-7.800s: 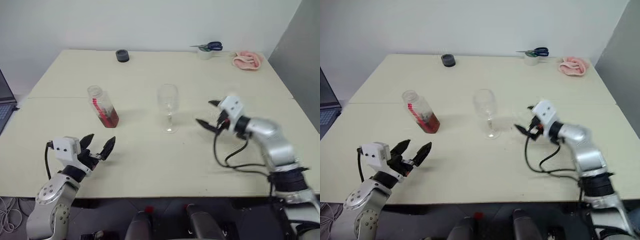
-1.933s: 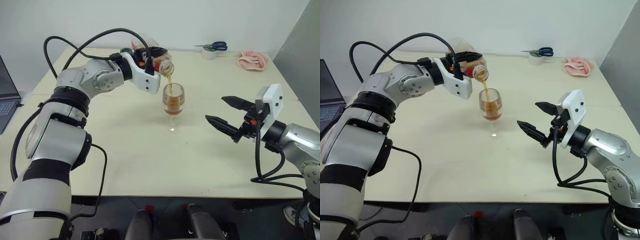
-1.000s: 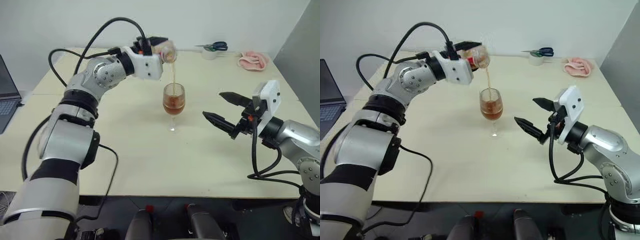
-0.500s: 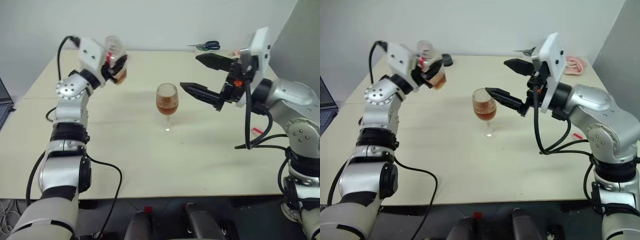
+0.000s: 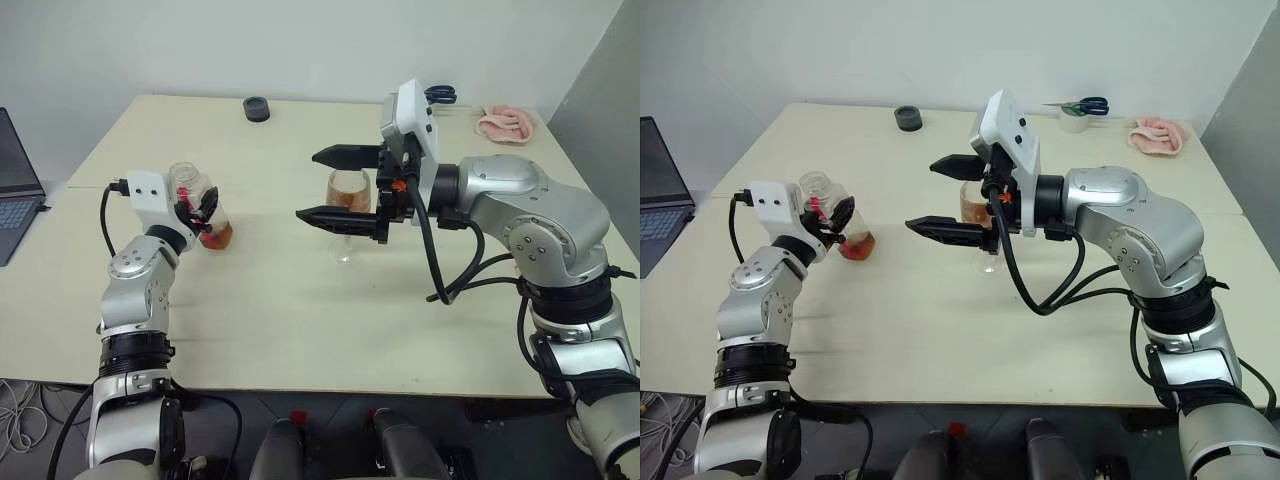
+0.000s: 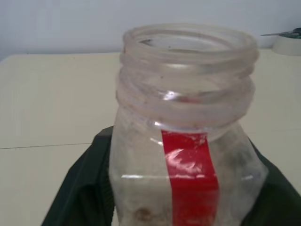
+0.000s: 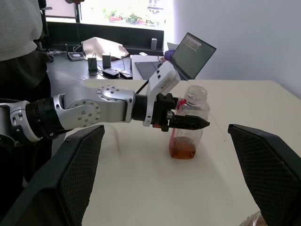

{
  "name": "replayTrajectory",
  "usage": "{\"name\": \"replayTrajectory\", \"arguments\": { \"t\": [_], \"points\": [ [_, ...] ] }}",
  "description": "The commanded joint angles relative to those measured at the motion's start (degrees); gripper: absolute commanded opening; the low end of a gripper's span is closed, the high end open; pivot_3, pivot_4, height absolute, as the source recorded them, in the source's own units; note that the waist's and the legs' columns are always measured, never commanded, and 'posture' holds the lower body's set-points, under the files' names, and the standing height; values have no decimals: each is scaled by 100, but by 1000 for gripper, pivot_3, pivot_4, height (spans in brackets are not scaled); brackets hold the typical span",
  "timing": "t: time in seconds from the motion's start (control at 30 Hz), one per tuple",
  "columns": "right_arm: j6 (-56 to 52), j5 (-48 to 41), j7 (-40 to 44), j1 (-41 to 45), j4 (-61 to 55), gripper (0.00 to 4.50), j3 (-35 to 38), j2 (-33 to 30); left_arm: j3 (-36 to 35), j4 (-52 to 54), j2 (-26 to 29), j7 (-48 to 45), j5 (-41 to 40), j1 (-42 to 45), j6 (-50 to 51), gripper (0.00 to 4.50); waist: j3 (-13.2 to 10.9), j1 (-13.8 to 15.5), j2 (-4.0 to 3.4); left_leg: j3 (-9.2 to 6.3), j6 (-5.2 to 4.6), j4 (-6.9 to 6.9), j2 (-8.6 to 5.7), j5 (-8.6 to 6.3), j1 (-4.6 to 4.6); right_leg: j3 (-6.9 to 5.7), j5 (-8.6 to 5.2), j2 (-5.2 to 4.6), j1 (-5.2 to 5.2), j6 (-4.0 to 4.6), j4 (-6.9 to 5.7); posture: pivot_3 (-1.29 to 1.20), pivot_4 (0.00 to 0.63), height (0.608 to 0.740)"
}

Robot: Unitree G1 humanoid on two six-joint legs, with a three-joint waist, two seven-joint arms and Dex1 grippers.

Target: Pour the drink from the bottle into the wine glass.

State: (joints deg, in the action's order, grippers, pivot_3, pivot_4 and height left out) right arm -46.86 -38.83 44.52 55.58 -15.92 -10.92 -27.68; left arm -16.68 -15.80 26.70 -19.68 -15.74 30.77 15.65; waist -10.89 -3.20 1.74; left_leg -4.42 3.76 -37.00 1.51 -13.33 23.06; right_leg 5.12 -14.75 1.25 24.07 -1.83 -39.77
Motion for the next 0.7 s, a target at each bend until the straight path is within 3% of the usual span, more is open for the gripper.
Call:
{"name": "replayTrajectory", "arguments": {
  "t": [0.03,0.1,0.27,0.43,0.6,0.7],
  "points": [
    [13,65,124,136,-122,4500,87,-36,-111,456,52,74,-86,-87,107,3987,0,-2,0,0,0,0,1,0,0,0,0,1,0,0,0,0,150,740],
    [21,82,163,123,-119,4500,90,-42,-166,709,125,125,-91,-219,244,4480,0,-2,0,0,0,1,2,0,-1,0,0,1,1,0,0,0,150,740],
    [110,204,281,120,-7,4500,88,-26,-291,1875,490,-151,-355,-844,918,4480,0,-29,0,2,0,5,6,0,-3,2,0,3,1,0,-1,0,150,740],
    [97,224,377,60,38,4500,309,-224,-1220,3731,1252,-634,-1490,-1715,2094,4480,-2,-39,2,1,1,8,10,-1,-3,0,-4,3,3,5,1,0,150,740],
    [86,308,508,-150,204,4500,537,-667,-1736,3867,2096,-1469,-2311,-1824,2582,4480,-2,7,1,3,1,8,4,-1,-8,-2,-25,5,-5,-11,12,0,150,740],
    [295,389,887,-455,599,4500,997,-1325,-1355,4007,2385,-2366,-3255,-1363,2873,4480,-3,60,5,2,1,8,6,-1,-2,-9,-27,5,-10,-13,37,0,150,740]
  ]
}}
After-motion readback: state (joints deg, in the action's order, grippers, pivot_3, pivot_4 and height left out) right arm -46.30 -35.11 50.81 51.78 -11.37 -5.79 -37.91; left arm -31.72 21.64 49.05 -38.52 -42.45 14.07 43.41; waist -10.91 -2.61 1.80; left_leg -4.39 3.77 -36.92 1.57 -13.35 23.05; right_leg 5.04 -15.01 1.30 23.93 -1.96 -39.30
